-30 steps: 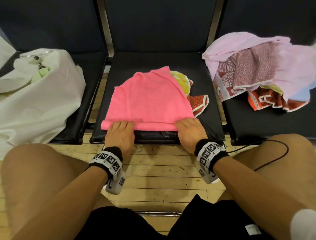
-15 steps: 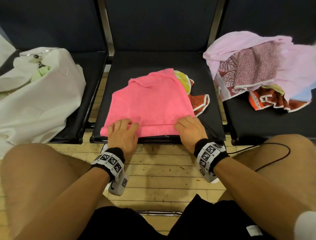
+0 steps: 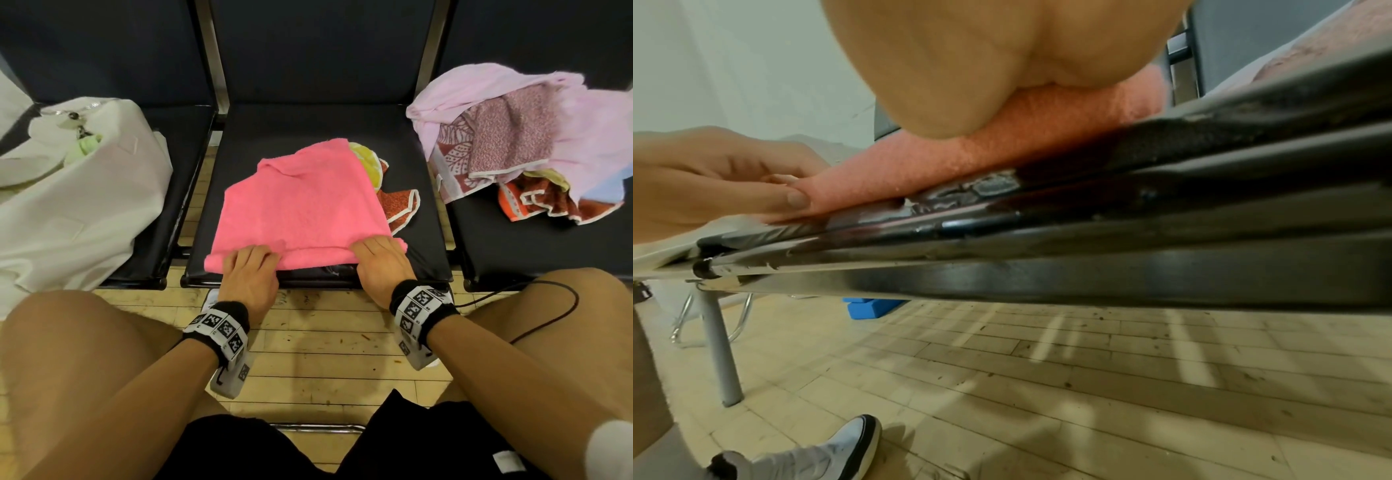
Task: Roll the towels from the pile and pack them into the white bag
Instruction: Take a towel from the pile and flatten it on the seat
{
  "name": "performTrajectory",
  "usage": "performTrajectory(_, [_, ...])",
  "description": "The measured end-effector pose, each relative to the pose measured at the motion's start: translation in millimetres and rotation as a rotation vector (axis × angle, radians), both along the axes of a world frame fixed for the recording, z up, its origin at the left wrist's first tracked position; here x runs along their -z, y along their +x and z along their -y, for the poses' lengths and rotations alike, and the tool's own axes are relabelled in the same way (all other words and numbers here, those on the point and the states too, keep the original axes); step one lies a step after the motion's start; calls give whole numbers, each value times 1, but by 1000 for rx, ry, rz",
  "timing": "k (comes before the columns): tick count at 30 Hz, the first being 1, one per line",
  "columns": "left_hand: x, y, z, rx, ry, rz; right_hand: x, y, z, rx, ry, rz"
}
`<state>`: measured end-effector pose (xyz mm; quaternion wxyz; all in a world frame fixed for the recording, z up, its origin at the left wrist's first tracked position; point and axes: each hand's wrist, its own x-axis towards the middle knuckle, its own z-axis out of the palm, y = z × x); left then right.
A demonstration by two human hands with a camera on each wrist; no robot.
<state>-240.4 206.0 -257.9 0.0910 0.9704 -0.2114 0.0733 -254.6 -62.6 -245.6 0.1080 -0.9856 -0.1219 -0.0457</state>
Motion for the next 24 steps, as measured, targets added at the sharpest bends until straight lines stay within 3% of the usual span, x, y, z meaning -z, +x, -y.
performTrajectory(6, [-6, 3, 3, -53, 30, -50, -14, 4, 1, 65, -55, -223])
performTrajectory(9, [-8, 4, 4, -69, 70, -130, -14, 3, 3, 82, -26, -193])
performTrajectory(12, [-11, 8, 2, -82, 74, -176, -5, 3, 5, 54, 80, -11])
performTrajectory(16, [-11, 7, 0, -86, 51, -94, 5, 5, 5, -73, -69, 219])
performTrajectory(21, [-11, 8, 2, -59, 23, 8, 4, -6, -5, -168, -47, 162])
performTrajectory(24, [-10, 10, -2, -11, -16, -7, 6, -12, -7, -109, -21, 70])
